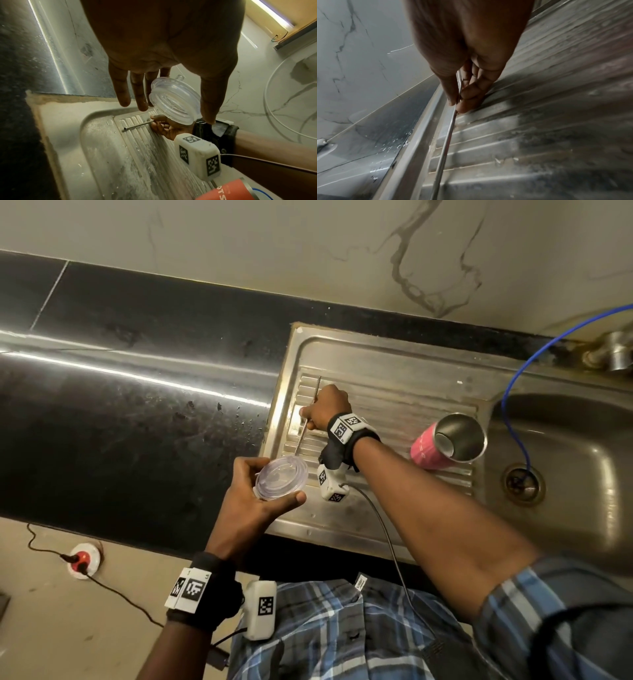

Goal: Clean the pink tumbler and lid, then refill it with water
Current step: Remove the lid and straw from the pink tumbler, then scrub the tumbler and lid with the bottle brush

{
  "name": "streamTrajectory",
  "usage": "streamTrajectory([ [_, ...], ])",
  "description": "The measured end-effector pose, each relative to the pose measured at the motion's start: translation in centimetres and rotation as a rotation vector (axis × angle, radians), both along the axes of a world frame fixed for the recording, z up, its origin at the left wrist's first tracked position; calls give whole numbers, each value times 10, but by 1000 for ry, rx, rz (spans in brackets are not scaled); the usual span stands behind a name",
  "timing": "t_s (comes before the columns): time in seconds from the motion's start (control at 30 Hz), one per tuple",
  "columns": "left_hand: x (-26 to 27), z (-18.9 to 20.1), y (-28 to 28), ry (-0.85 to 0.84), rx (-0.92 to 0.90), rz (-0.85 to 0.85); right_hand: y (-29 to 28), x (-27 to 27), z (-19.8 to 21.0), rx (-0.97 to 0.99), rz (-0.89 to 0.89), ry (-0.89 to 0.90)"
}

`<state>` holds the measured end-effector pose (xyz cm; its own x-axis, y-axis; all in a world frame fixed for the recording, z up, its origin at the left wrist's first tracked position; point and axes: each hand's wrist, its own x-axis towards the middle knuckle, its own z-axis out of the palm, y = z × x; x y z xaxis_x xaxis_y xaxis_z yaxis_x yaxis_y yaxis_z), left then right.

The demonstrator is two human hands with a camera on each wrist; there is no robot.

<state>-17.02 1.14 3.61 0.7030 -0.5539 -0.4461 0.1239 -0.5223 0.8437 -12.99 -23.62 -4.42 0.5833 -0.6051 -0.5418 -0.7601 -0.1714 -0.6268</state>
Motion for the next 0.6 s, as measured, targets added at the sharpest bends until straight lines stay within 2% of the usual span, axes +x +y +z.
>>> streamTrajectory([
  [0.2,2,1,2,8,13,-3,-1,-1,-4,-56,26,0],
  [0.37,-1,0,-4,17,43,-10,0,-26,15,-78,80,-80],
  [0.5,-2,3,-12,104,28,41,17,-89,52,120,182,-343],
  [0.6,-5,6,-25,230,5,74,28,-139,64,258,286,-447],
])
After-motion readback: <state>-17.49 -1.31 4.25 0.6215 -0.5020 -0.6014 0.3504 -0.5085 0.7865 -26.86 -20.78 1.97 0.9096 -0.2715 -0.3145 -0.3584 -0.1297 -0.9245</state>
